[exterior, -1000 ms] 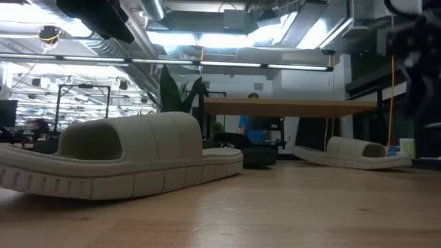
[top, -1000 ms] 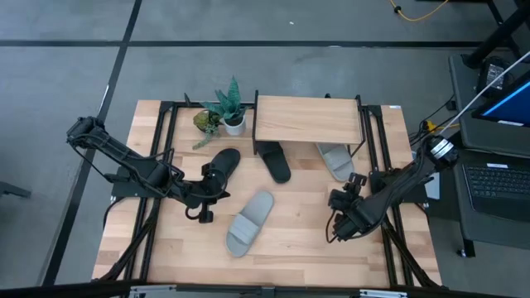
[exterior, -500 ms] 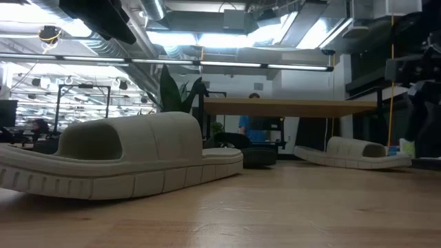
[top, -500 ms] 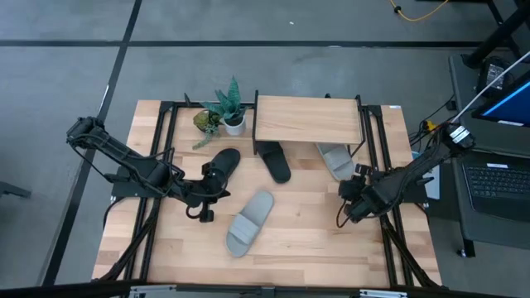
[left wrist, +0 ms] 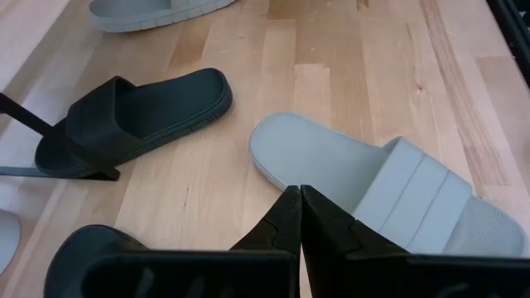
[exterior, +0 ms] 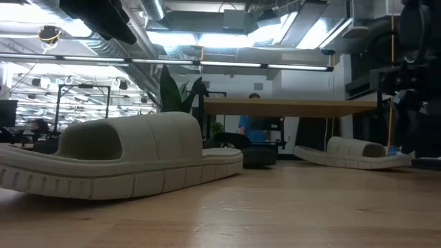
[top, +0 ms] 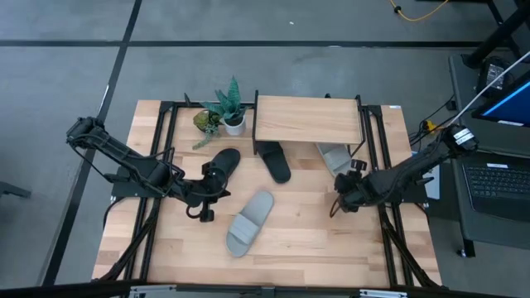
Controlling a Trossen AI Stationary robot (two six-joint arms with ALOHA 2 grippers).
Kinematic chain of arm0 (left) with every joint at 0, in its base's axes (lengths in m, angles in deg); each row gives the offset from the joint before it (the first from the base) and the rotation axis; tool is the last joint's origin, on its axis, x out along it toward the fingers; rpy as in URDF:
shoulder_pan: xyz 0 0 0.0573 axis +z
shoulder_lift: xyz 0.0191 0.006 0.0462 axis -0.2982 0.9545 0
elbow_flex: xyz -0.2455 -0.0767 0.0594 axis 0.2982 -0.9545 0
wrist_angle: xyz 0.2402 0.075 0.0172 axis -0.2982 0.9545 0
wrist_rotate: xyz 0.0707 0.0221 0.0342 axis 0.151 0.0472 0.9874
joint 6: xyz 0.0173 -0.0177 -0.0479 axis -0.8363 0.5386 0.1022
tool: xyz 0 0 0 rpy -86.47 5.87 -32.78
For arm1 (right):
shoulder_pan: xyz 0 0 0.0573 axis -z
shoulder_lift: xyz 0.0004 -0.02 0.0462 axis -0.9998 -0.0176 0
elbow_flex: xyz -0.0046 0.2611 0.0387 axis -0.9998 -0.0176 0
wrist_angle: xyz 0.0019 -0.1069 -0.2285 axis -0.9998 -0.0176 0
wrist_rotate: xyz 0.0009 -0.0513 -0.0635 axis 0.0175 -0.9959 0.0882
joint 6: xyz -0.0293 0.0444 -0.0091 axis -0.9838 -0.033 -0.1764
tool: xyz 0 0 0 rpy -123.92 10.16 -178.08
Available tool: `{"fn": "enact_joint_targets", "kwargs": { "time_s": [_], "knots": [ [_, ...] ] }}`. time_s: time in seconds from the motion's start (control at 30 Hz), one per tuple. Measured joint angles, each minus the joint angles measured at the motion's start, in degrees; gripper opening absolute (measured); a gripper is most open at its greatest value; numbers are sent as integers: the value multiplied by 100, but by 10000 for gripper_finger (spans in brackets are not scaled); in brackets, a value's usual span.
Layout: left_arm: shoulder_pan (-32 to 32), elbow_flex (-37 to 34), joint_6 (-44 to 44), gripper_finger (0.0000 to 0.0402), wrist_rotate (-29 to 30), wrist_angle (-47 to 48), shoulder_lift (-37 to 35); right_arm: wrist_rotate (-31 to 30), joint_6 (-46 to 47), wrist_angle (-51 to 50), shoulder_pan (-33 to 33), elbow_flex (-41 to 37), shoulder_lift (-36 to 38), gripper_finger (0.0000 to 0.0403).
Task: Pick and place slides into the shelf
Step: Put the top gray slipper on the shelf
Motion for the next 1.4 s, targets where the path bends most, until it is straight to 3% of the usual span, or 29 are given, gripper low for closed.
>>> {"fn": "enact_joint_targets", "kwargs": {
  "time_s": [0.1, 1.03, 1.4],
  "knots": [
    [0, 0, 0, 0, 0, 2, 0, 244, -121, 42, 79, 0, 0, 132],
    [-4, 0, -5, 0, 0, 11, 0, 526, -653, 270, 871, 0, -12, 132],
    [-4, -2, -6, 0, 0, 13, 0, 526, -660, 275, 1125, 2, -709, 132]
  ]
}}
